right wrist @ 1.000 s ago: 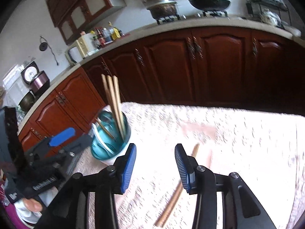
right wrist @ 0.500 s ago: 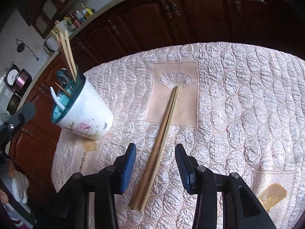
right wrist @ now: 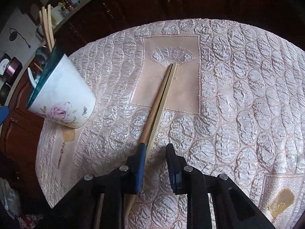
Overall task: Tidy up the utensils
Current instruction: 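Grasp a chopstick with the right tool while the left tool grasps another chopstick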
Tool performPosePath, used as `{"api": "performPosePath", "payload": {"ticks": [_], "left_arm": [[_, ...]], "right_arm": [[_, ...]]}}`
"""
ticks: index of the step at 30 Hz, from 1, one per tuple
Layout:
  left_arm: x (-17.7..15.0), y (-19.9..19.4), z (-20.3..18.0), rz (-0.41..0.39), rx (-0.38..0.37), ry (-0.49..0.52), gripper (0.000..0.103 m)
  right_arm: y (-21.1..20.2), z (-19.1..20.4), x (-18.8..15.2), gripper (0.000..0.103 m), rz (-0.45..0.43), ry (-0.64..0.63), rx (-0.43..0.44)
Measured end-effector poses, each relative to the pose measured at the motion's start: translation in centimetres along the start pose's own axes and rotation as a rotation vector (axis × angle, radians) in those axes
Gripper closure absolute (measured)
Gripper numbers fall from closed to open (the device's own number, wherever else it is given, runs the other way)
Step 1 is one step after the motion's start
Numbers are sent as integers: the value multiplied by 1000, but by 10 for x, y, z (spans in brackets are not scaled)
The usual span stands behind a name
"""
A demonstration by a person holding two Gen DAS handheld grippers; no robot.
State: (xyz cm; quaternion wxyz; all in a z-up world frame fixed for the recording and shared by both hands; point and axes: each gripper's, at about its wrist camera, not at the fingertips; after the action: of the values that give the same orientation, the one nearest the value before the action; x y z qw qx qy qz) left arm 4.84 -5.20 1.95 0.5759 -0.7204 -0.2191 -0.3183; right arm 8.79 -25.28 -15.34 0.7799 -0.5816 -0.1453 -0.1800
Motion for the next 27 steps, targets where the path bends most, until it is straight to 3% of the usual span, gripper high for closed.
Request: {"api": "performPosePath", "payload": {"ticks": [4,7,11,16,22,24,26,27], "left_arm": [[-3,3,-4,14,-10,8,30],[-6,5,-11,30,-29,24,30],[-15,13,-23,56,-69,35,30],[-26,41,-48,116,-125,52,30],[-38,99,-78,233,-153,47,30],[-43,118,-82,279,-154,44,37],[-50,133,-84,319,-138,48,61],[-53,139,-85,333,-138,51,68]], "right_arm": [[11,9,5,81,-3,-25,-38],[14,9,9,93,-10,-25,-43],[-7,-12,1,95,-41,17,-50],[-31,-57,-24,95,-29,98,-96],[-42,-83,-38,84,-35,185,-41],[-40,-85,-35,84,-29,180,-34],[-40,-86,-36,84,-33,160,-21],[-35,-82,-33,84,-33,149,-22]]}}
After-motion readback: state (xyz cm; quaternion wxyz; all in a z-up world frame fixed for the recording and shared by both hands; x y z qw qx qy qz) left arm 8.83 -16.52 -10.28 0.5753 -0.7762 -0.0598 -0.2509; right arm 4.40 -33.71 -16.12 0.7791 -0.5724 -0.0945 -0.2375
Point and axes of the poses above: each gripper's, at about its wrist camera, not at the fingertips, and y roughly the way its jaws point, z to its left, x to its top
